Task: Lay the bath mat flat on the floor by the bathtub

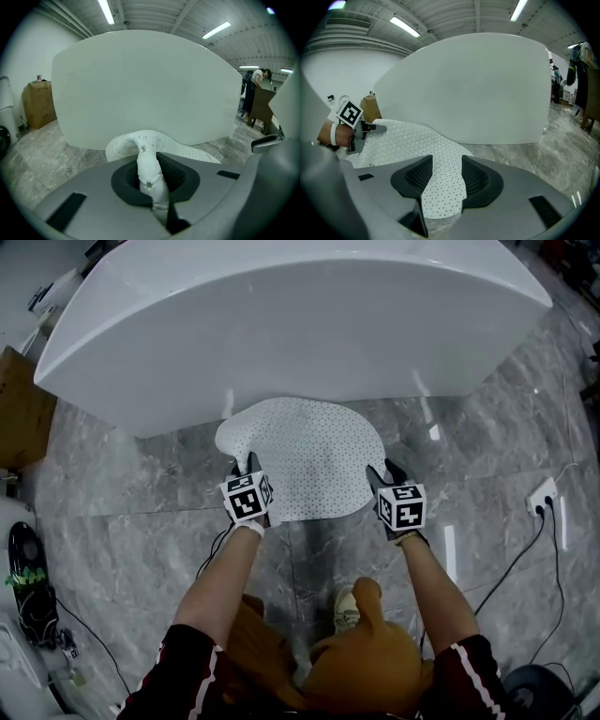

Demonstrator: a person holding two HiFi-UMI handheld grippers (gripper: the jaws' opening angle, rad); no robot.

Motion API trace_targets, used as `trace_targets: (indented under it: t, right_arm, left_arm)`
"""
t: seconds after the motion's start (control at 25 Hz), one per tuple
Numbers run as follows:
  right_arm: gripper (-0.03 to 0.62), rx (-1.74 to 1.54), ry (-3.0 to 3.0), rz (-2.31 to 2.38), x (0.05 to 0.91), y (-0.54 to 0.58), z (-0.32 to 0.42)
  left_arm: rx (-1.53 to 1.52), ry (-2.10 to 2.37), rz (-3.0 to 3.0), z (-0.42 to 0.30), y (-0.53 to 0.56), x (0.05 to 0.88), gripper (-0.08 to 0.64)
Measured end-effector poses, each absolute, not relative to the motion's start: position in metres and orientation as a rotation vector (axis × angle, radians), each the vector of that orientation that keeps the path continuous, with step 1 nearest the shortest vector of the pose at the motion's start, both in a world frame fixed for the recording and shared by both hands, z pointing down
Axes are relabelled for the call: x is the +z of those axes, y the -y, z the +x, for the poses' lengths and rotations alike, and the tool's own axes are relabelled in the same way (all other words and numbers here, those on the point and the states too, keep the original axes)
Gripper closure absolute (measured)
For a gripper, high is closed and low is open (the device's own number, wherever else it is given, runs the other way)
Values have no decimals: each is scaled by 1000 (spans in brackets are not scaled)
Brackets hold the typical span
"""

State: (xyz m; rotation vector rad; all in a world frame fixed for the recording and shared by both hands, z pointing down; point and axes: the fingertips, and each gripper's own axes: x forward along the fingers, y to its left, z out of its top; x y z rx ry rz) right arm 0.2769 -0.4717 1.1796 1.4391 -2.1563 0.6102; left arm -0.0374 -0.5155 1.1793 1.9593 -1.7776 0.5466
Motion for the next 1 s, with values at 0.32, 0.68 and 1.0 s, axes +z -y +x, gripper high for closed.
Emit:
trace_targets:
  t: [0.32, 0.68, 1.0]
  right_arm:
    - [380, 589, 2181, 1400, 1173, 466, 253]
    - [380, 558, 2190, 1377, 1164, 465, 241]
    - [380, 559, 2206, 1399, 1155, 470, 238]
  left_arm:
    - [563, 1826, 1926, -78, 513, 1174, 526]
    - [586, 1824, 1870, -103, 502, 1191, 525]
    - [660, 1814, 1914, -111, 504, 1186, 495]
